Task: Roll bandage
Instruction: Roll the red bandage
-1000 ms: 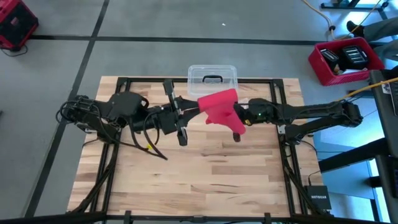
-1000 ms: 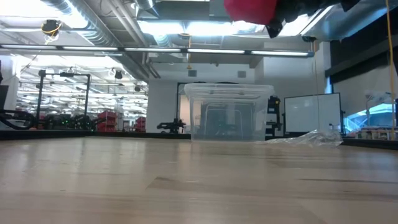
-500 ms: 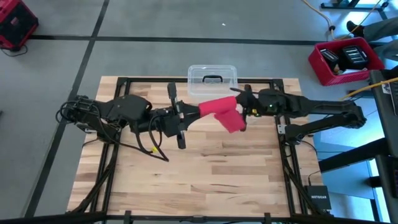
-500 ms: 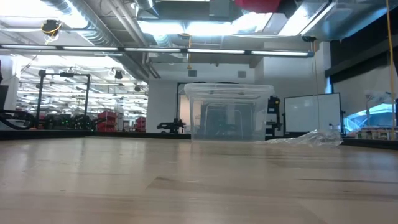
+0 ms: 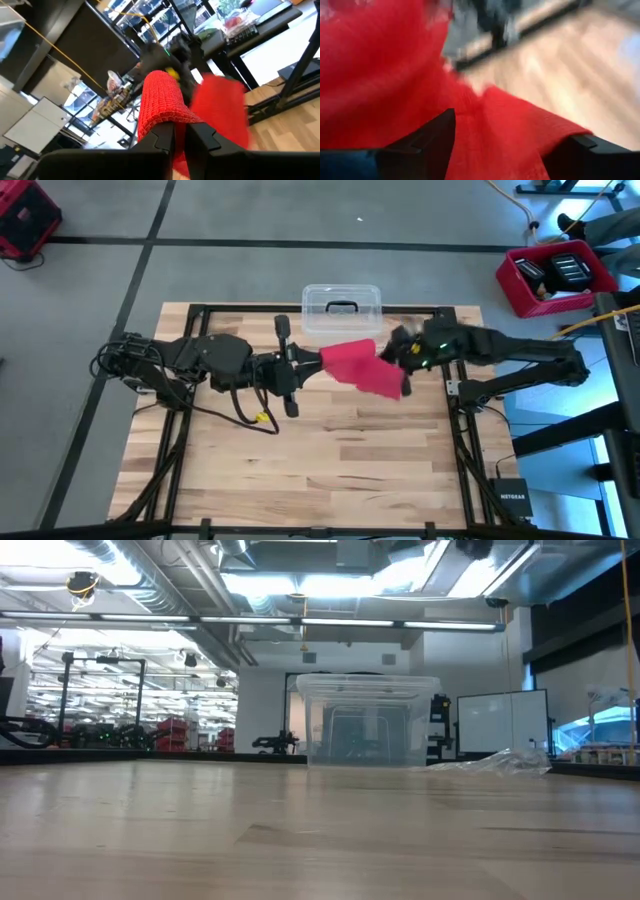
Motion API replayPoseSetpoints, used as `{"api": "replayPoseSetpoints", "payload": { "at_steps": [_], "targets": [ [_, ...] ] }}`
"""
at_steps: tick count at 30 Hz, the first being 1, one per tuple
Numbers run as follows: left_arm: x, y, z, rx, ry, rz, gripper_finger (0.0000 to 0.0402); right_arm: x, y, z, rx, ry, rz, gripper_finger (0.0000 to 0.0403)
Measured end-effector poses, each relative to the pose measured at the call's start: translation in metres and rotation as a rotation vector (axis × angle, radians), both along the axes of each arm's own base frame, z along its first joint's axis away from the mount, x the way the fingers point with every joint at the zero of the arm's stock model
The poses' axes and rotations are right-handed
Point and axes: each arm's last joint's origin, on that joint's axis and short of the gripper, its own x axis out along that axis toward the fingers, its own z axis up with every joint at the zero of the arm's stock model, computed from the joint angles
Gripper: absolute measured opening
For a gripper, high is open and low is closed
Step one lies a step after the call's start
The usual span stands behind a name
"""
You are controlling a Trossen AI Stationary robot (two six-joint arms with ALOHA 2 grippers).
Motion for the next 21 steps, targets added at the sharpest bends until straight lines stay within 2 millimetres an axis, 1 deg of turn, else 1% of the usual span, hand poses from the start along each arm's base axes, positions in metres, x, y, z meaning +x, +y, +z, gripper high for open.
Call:
{"api": "replayPoseSetpoints", "payload": {
  "at_steps": [2, 5, 8, 11, 15, 18, 21],
  "targets": [
    [0.0, 0.0, 0.0, -0.016, 0.001, 0.0, 0.0017, -0.007, -0.002, 0.016, -0.047, -0.043, -0.081, 0.0257],
    [-0.002, -0.005, -0.001, -0.022, 0.007, -0.015, 0.0017, -0.011, -0.005, 0.029, -0.081, -0.074, -0.166, 0.0257],
    [-0.004, -0.013, -0.001, -0.018, 0.004, -0.04, 0.0017, -0.015, -0.005, 0.033, -0.118, -0.039, -0.16, 0.0257],
    [-0.005, -0.018, 0.0, -0.006, 0.0, -0.059, 0.0017, -0.018, -0.004, 0.037, -0.131, -0.043, -0.145, 0.0257],
    [-0.006, -0.02, -0.001, -0.007, 0.005, -0.064, 0.0017, -0.02, -0.004, 0.04, -0.134, -0.051, -0.128, 0.0257],
    [-0.005, -0.017, -0.003, -0.021, 0.023, -0.055, 0.0017, -0.026, -0.003, 0.051, -0.11, -0.091, -0.121, 0.0257],
    [-0.005, -0.015, -0.007, -0.031, 0.058, -0.044, 0.0017, -0.035, 0.0, 0.07, -0.05, -0.146, -0.032, 0.0257]
  ]
}}
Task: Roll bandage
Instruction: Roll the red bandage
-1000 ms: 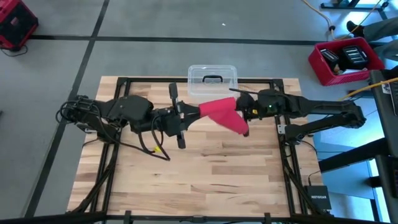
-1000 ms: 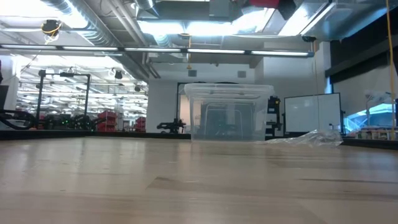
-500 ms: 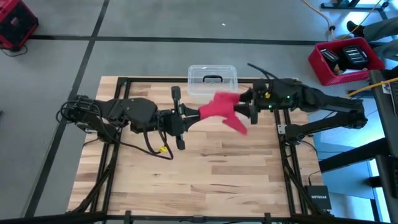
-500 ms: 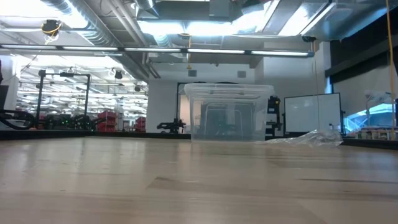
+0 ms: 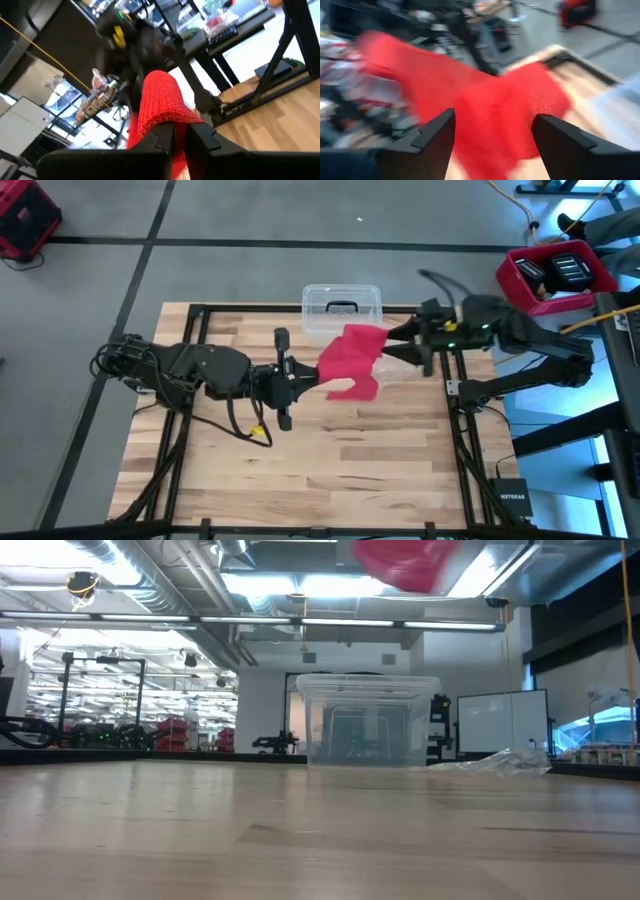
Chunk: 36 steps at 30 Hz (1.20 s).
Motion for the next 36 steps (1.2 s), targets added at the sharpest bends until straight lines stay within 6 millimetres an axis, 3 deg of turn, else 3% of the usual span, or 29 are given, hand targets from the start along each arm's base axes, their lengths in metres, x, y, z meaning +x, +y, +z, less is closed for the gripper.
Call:
{"api": "replayPoseSetpoints", "payload": {
  "at_steps": [4, 8, 11, 16, 18, 27, 32, 36],
  "targets": [
    [0.001, 0.004, -0.003, -0.014, 0.026, 0.015, 0.0017, -0.014, 0.004, 0.019, 0.008, -0.029, 0.128, 0.0257],
    [0.001, 0.005, -0.004, -0.028, 0.031, 0.023, 0.0017, -0.021, 0.005, 0.016, -0.015, 0.053, 0.153, 0.0257],
    [0.001, 0.005, -0.004, -0.028, 0.032, 0.023, 0.0017, -0.028, 0.004, 0.004, -0.036, 0.18, 0.125, 0.0257],
    [0.001, 0.005, -0.004, -0.035, 0.03, 0.023, 0.0017, -0.031, -0.006, -0.018, -0.128, 0.386, -0.225, 0.0257],
    [0.001, 0.005, -0.004, -0.039, 0.029, 0.024, 0.0017, -0.026, -0.008, -0.029, -0.147, 0.436, -0.282, 0.0257],
    [0.001, 0.005, -0.004, -0.041, 0.028, 0.024, 0.0017, -0.006, -0.002, -0.078, -0.197, 0.554, -0.176, 0.0257],
    [0.002, 0.007, -0.003, -0.038, 0.023, 0.031, 0.0017, 0.01, 0.011, -0.105, -0.311, 0.5, -0.117, 0.0257],
    [0.002, 0.009, -0.001, -0.003, 0.001, 0.091, 0.0017, 0.027, 0.026, -0.129, -0.407, 0.35, -0.071, 0.0257]
  ]
}}
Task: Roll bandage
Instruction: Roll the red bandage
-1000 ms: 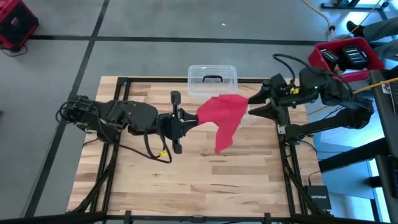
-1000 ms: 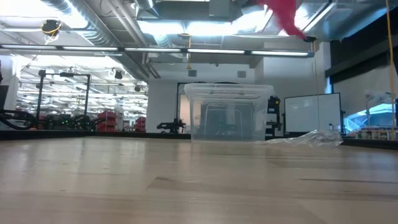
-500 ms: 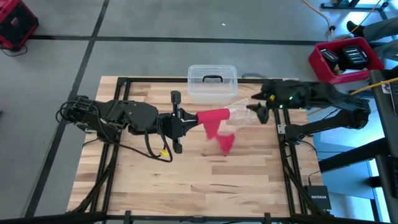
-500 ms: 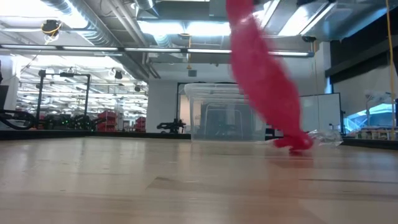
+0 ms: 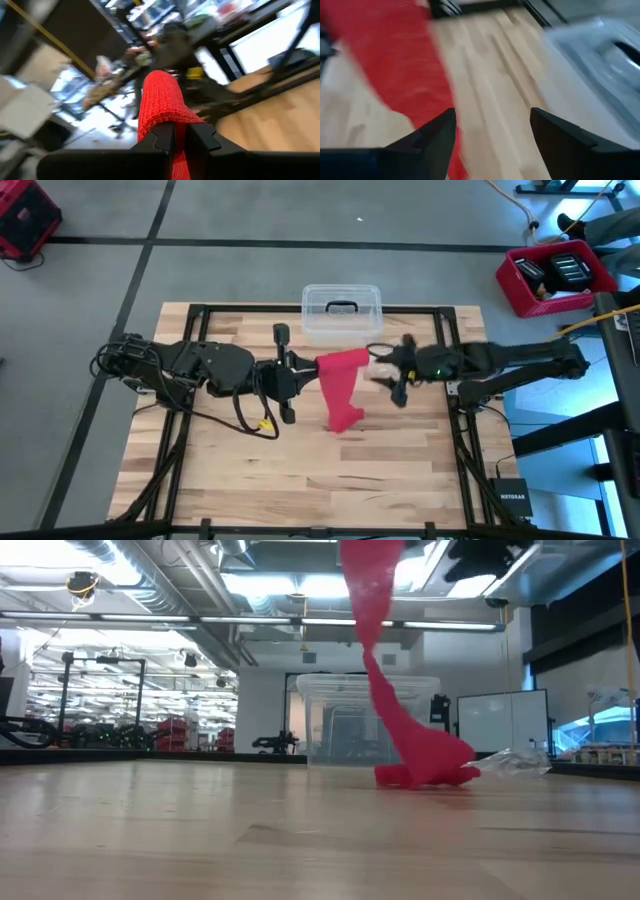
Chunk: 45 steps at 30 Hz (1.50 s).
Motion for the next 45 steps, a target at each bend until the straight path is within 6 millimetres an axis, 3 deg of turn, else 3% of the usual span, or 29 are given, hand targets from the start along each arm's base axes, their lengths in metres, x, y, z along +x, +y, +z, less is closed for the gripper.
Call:
{"api": "replayPoseSetpoints", "payload": {
  "at_steps": [5, 14, 20, 26, 32, 45],
  "targets": [
    [0.001, 0.003, 0.011, 0.047, -0.086, 0.071, 0.0017, 0.017, 0.021, -0.032, 0.021, -0.193, 0.121, 0.0257],
    [0.003, 0.012, 0.013, 0.035, -0.113, 0.1, 0.0017, 0.037, 0.027, -0.065, 0.035, -0.135, 0.119, 0.0257],
    [0.003, 0.011, 0.013, 0.033, -0.11, 0.097, 0.0017, 0.041, 0.026, -0.047, -0.072, -0.183, 0.125, 0.0255],
    [0.004, 0.01, 0.013, 0.008, -0.115, 0.017, 0.0017, 0.03, 0.021, 0.011, -0.235, -0.343, 0.093, 0.0228],
    [0.005, 0.009, 0.013, -0.032, -0.124, -0.065, 0.0017, 0.027, 0.022, 0.041, -0.304, -0.419, 0.148, 0.0212],
    [0.005, 0.008, 0.013, -0.039, -0.128, -0.093, 0.0017, 0.04, 0.027, 0.036, -0.32, -0.421, 0.224, 0.0211]
  ]
}}
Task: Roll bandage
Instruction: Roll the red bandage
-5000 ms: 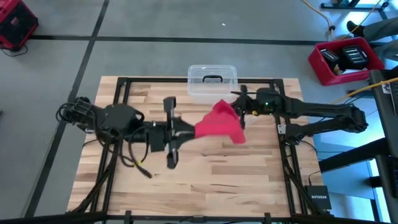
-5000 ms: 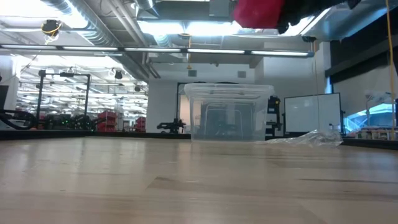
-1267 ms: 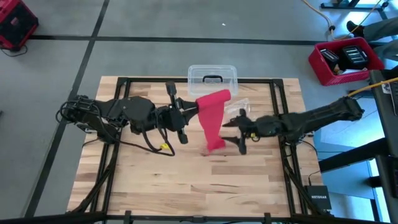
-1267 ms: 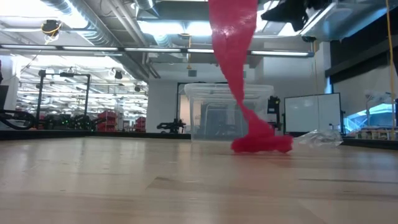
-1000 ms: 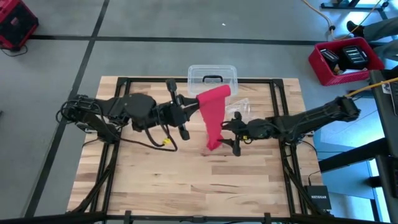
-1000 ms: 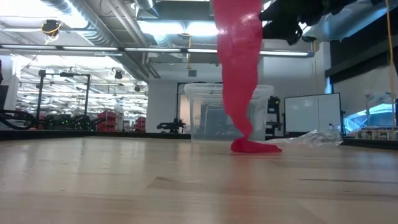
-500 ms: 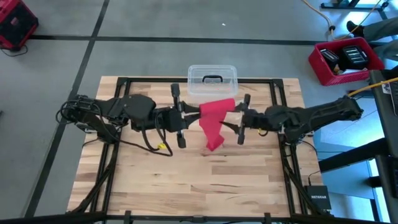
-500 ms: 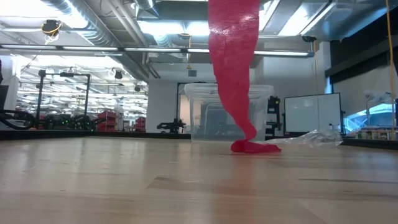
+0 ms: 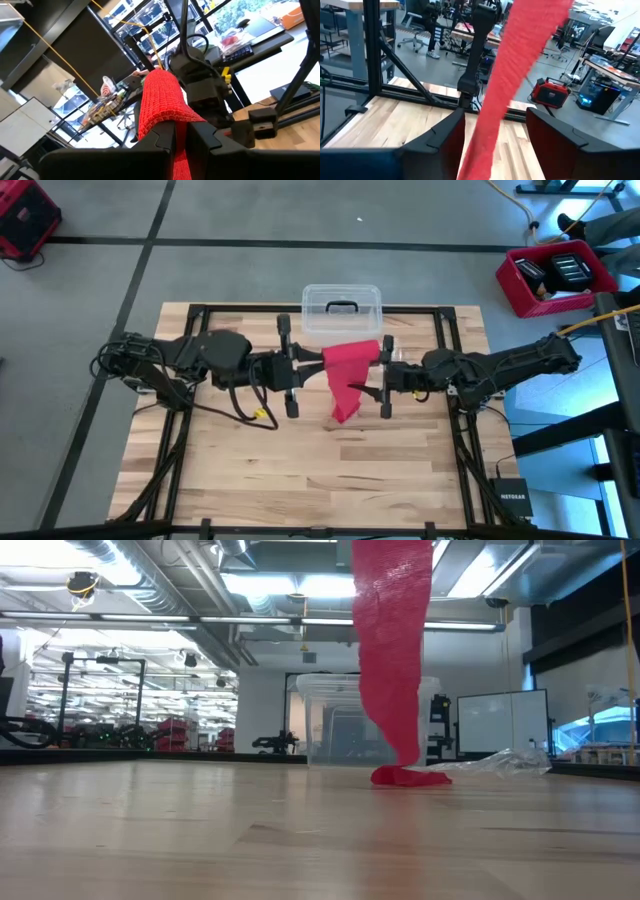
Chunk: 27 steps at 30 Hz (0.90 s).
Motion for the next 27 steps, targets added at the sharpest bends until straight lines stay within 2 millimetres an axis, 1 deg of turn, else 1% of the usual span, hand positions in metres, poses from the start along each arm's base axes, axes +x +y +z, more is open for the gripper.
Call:
{"api": "replayPoseSetpoints", "payload": {
  "at_steps": [8, 13, 22, 27],
  "targets": [
    [0.0, 0.0, 0.0, 0.001, 0.0, 0.0, 0.0017, -0.001, 0.0, 0.0, -0.012, 0.007, -0.016, 0.0211],
    [0.0, 0.0, 0.0, 0.001, 0.0, 0.0, 0.0017, -0.002, -0.001, -0.009, 0.01, 0.088, -0.023, 0.0211],
    [0.0, 0.0, 0.0, 0.002, 0.0, 0.0, 0.0017, -0.005, -0.003, -0.023, 0.045, 0.233, -0.1, 0.0211],
    [0.0, 0.0, 0.0, 0.002, 0.0, 0.001, 0.0017, -0.004, -0.003, -0.02, 0.056, 0.202, -0.099, 0.0211]
  ]
}}
